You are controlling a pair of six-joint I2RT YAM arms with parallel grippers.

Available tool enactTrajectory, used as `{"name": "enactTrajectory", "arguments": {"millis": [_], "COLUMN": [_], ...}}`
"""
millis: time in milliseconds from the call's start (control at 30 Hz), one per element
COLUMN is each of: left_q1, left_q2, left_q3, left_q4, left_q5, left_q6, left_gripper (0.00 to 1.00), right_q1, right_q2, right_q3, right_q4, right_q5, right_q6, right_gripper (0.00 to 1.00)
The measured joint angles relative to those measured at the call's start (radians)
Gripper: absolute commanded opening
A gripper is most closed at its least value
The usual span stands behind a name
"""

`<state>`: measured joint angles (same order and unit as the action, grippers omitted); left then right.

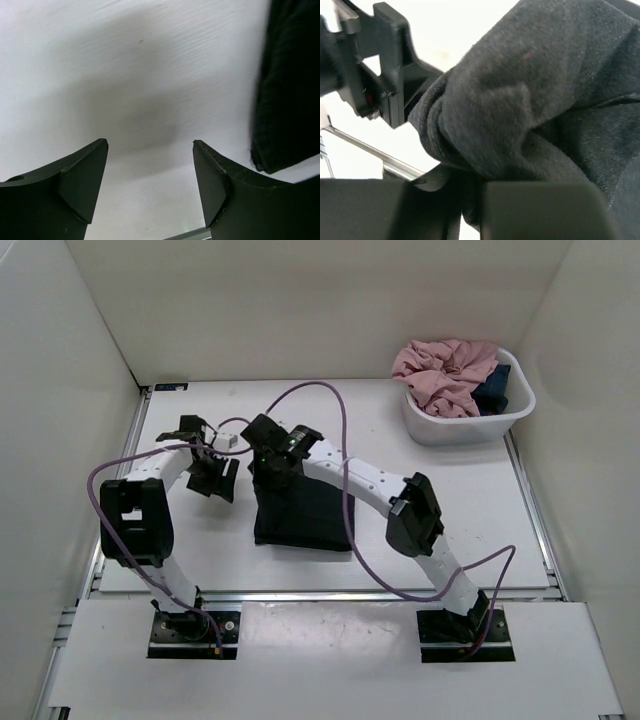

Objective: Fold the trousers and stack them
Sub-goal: Fold the trousers

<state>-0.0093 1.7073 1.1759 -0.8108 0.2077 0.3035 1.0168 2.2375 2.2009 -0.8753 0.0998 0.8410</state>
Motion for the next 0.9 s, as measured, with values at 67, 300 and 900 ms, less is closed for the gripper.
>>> {"name": "enactTrajectory", "arguments": {"millis": [67, 300, 900], "left_q1": [0.031, 0.149, -0.001], "left_q2": [0.023, 0.057, -0.137], "left_q3": [-0.002, 0.017, 0.111], "left_q4": [-0.002, -0.027, -0.120], "left_q5": [0.011, 0.014, 0.148], "left_q6": [0.007, 0.061, 0.211], "left_gripper": [0.80, 0.81, 0.81], "right_q1": [0.000, 0.011, -0.028], "right_q2": [0.047, 0.222, -0.578], "right_q3": [0.009, 0.031, -0.806], "right_q4": [0.039, 0.236, 0.388], "right_q5": [-0.021, -0.151, 0.170], "right_q6": [0.029, 0.104, 0.132], "right_gripper": [0.24, 0.75, 0.00]}}
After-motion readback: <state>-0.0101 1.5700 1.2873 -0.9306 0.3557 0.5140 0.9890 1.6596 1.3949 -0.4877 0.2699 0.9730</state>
